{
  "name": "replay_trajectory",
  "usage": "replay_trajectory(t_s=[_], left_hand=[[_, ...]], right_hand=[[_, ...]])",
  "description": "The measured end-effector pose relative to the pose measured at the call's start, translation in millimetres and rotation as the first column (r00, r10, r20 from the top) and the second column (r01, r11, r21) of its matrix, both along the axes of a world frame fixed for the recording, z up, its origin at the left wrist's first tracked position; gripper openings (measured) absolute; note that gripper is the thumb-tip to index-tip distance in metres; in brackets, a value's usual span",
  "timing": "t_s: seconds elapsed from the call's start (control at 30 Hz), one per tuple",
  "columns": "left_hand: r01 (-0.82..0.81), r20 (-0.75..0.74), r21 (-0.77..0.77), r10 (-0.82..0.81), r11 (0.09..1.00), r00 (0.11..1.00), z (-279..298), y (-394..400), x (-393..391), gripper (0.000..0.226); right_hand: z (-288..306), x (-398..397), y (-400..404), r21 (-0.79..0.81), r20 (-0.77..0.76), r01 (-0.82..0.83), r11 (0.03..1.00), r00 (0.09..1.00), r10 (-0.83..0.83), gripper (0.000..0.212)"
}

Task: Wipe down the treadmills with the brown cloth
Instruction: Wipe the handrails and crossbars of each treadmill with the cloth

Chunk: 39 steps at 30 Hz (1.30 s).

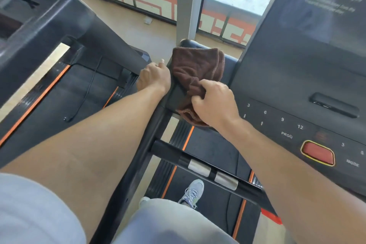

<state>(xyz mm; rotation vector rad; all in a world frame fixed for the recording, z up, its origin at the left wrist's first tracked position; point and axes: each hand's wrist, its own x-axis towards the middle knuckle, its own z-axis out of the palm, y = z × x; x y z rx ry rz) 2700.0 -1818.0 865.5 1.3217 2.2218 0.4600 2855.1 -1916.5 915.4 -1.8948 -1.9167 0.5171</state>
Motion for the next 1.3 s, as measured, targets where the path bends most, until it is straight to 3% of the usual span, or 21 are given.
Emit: replay_trajectory(t_s=[0.07, 0.13, 0.27, 0.4, 0.53, 0.6, 0.67, 0.83, 0.97, 1.1, 1.2, 1.3], left_hand=[[-0.002, -0.001, 0.029, 0.002, 1.0, 1.0, -0.5, -0.3, -1.7, 0.059], [0.015, 0.007, 0.079, -0.015, 0.997, 1.0, 1.1, -1.7, -3.7, 0.059], [0.044, 0.162, 0.147, -0.067, 0.988, 0.985, 4.2, -10.4, -7.8, 0.05], [0.04, 0.305, 0.157, -0.086, 0.987, 0.949, -5.1, -44.9, -26.3, 0.043], [0.197, 0.153, 0.349, -0.263, 0.916, 0.953, -12.0, -109.1, -46.9, 0.046], [0.323, 0.049, 0.413, -0.375, 0.852, 0.926, -15.4, -141.6, -52.8, 0.049], [0.359, 0.011, 0.426, -0.402, 0.83, 0.916, -18.4, -164.2, -58.4, 0.05], [0.177, 0.112, 0.344, -0.228, 0.922, 0.967, -16.6, -183.9, -64.9, 0.053], [0.364, -0.132, 0.317, -0.339, 0.876, 0.931, -20.4, -188.8, -58.4, 0.056], [0.414, -0.24, 0.287, -0.353, 0.864, 0.904, -25.5, -190.1, -54.6, 0.058], [0.413, -0.276, 0.28, -0.339, 0.867, 0.899, -27.8, -189.6, -53.7, 0.057], [0.409, -0.302, 0.272, -0.327, 0.871, 0.896, -28.3, -191.3, -51.7, 0.056]], right_hand=[[7.6, -2.4, -14.1, -0.033, -0.22, 0.099, 0.995, 0.97, -0.104, 0.028], [16.9, -8.4, -36.0, -0.149, -0.33, 0.08, 0.986, 0.936, -0.125, 0.023], [17.1, -22.1, -93.9, -0.28, -0.06, -0.078, 0.957, 0.996, 0.064, 0.025], [-3.7, -37.8, -141.8, -0.354, 0.104, -0.203, 0.913, 0.962, 0.254, 0.034], [-50.4, -49.9, -163.6, -0.327, 0.379, -0.247, 0.912, 0.85, 0.367, 0.107], [-68.1, -53.8, -167.2, -0.26, 0.411, -0.215, 0.941, 0.858, 0.309, 0.121], [-77.3, -56.6, -167.4, -0.157, 0.432, -0.177, 0.972, 0.872, 0.228, 0.119], [-78.3, -70.0, -160.8, -0.1, 0.492, -0.087, 0.991, 0.861, 0.125, 0.118], [-73.2, -74.8, -146.3, -0.188, 0.525, -0.027, 0.982, 0.842, 0.124, 0.11], [-71.4, -70.9, -130.4, -0.215, 0.511, -0.015, 0.976, 0.85, 0.126, 0.076], [-65.1, -61.0, -113.5, -0.366, 0.412, -0.006, 0.931, 0.896, 0.168, 0.05], [-55.5, -48.3, -94.1, -0.586, 0.24, -0.097, 0.804, 0.927, 0.287, 0.048]])
